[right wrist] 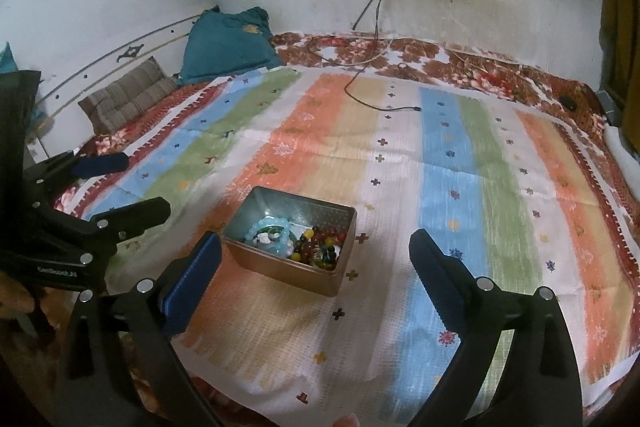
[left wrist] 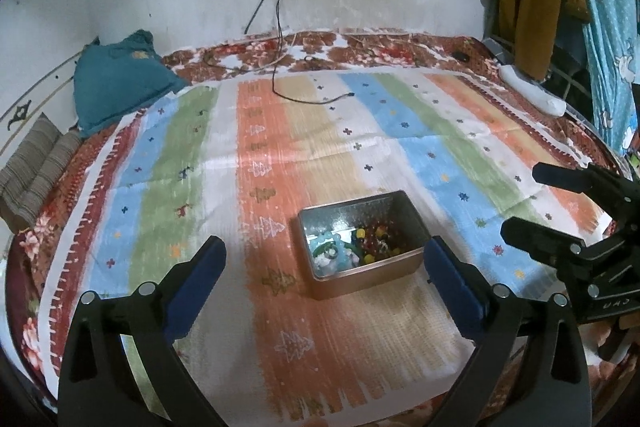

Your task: Organize jewelry

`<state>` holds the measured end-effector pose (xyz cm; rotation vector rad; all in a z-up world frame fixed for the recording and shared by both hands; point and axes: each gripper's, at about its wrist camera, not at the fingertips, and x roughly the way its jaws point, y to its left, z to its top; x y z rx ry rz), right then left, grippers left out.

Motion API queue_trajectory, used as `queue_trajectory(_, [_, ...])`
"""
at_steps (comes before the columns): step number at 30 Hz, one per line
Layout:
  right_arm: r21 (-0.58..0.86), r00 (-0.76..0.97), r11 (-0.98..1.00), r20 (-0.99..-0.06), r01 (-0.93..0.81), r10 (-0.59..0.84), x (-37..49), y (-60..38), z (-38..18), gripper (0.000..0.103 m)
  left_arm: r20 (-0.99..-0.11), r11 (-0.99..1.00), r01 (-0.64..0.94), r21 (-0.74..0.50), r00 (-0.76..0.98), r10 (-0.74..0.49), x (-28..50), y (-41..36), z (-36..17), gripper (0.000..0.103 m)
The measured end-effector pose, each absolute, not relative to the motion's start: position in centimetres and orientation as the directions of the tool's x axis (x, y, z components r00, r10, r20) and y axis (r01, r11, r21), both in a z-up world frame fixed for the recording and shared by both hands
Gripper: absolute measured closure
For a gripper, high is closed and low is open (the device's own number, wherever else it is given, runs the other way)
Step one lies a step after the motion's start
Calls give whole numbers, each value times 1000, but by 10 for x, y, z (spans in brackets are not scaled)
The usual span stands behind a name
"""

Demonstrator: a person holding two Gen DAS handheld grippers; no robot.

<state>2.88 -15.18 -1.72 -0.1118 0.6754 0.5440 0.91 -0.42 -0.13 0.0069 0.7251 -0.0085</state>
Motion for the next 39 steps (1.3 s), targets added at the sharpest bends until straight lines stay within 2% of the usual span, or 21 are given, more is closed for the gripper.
queue_trajectory(25, [89, 658, 833, -570, -546, 492, 16, -154, -9, 6, -567, 1000, 24, 19, 824, -9, -7, -10, 12, 6])
queue_trajectory(39, [91, 670, 835, -553, -543, 496, 12, -156, -6, 6, -564, 999, 28, 33, 826, -5, -8, -14, 12, 6])
